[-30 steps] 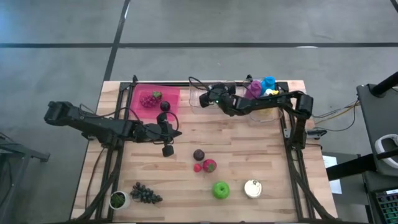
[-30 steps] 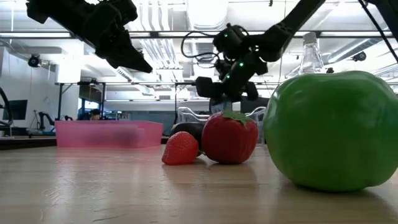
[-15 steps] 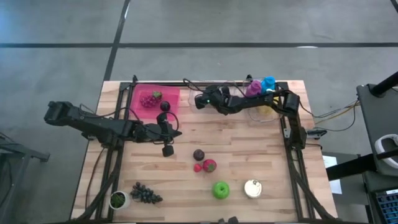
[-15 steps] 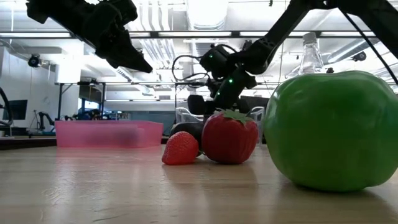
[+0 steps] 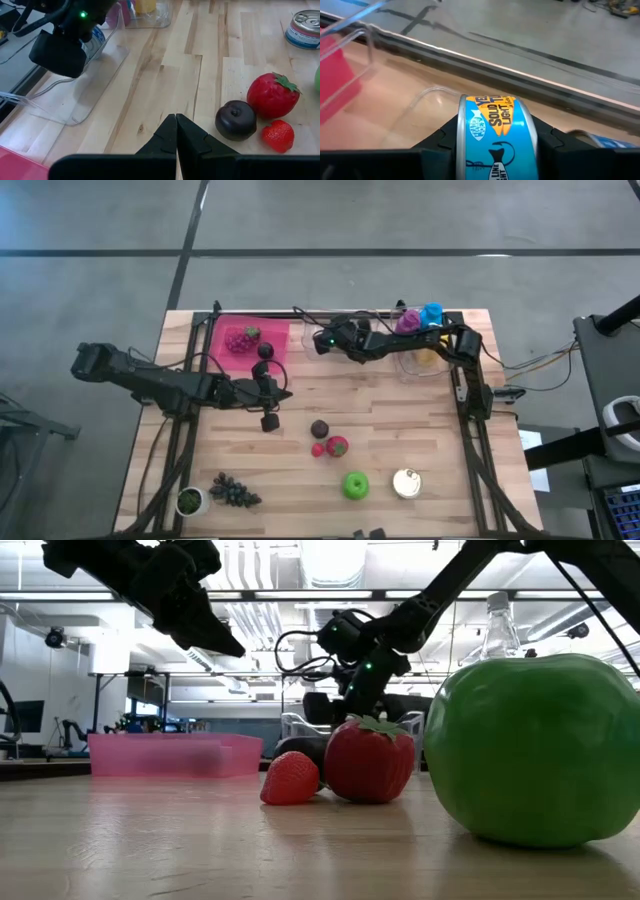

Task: Pick & Place Food Item
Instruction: Put the light blue tuna can into the left transparent bin

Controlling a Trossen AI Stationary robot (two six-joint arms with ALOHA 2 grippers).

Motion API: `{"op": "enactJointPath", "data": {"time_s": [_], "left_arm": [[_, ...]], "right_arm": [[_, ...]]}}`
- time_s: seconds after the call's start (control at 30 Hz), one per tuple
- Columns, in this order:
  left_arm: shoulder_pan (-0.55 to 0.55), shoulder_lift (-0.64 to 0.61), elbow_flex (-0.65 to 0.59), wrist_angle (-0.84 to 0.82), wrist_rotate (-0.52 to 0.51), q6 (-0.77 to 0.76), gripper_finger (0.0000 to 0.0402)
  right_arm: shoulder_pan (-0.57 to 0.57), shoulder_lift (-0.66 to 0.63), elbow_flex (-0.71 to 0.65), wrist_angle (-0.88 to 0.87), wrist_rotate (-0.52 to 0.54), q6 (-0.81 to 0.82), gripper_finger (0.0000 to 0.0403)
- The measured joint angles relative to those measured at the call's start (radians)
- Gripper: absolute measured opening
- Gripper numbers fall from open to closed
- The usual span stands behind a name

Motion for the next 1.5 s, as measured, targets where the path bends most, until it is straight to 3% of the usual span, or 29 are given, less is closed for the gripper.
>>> {"op": "enactJointPath", "data": {"time_s": [0.3,1.5], "left_arm": [[0.0,0.0,0.0,0.0,0.0,0.0,0.0001],[0.001,0.0,0.0,0.0,0.0,-0.059,0.0001]], "right_arm": [[-0.004,-0.002,0.0,-0.018,0.046,0.05,0.0124],[-0.004,-0.005,0.001,-0.063,0.046,0.046,0.0265]]}}
